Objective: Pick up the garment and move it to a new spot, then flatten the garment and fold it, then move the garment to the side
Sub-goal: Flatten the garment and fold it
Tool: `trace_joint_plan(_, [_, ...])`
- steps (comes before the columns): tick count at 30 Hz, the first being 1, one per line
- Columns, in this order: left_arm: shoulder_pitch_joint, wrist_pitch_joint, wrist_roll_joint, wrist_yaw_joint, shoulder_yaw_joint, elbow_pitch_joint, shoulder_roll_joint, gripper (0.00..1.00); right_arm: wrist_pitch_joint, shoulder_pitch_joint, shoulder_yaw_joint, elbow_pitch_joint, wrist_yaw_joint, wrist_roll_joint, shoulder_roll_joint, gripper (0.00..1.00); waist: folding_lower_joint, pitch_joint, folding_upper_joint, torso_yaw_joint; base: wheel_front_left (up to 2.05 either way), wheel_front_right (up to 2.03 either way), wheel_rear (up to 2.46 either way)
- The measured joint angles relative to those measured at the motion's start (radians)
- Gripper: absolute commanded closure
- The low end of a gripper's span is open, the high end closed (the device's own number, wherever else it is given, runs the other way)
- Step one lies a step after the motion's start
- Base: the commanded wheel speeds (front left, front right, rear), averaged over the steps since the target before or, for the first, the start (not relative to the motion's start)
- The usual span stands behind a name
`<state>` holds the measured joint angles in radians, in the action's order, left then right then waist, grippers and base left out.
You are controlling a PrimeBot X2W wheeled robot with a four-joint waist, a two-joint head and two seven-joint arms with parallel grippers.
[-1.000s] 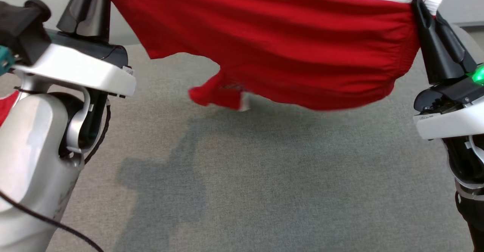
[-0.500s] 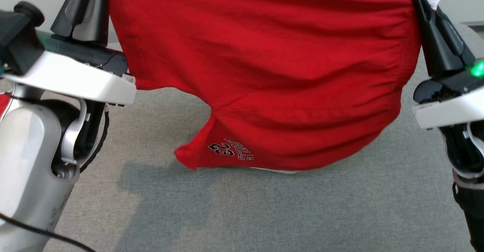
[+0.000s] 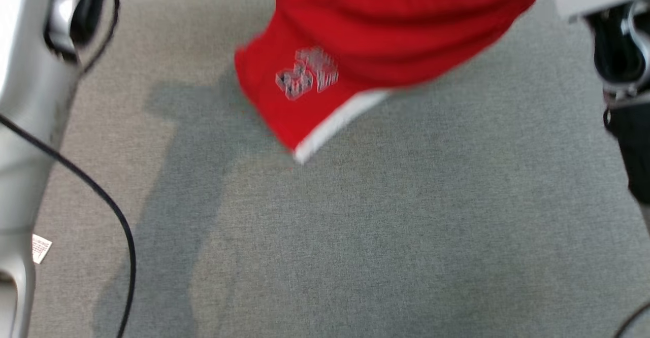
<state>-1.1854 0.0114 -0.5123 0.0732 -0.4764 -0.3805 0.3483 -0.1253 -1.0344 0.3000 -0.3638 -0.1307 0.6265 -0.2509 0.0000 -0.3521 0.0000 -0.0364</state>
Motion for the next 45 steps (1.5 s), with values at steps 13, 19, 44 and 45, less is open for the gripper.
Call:
trace_joint_plan(13, [-0.297, 0.111, -0.009, -0.091, 0.006, -0.479, -0.109, 1.0, -0.127, -0.344, 0.079, -0.471, 0.0, 0.047, 0.092, 1.0, 0.0, -0.068, 0.0, -0.009, 0.0, 0.0, 0.0])
trace_joint_plan(19, [-0.317, 0.175, -0.036, -0.135, 0.009, -0.588, -0.157, 1.0, -0.132, -0.371, 0.164, -0.538, 0.0, 0.081, 0.105, 1.0, 0.0, -0.092, 0.0, 0.005, 0.0, 0.0, 0.0])
trace_joint_plan(44, [0.787, 0.041, -0.081, -0.012, -0.04, 0.224, 0.031, 1.0, -0.139, 0.532, 0.358, -0.026, 0.0, 0.352, -0.138, 1.0, 0.0, 0.046, 0.0, 0.03, 0.0, 0.0, 0.0])
trace_joint_plan(45, [0.831, 0.011, -0.091, 0.006, -0.042, 0.281, 0.052, 1.0, -0.139, 0.557, 0.359, -0.013, 0.0, 0.364, -0.147, 1.0, 0.0, 0.057, 0.0, 0.029, 0.0, 0.0, 0.0])
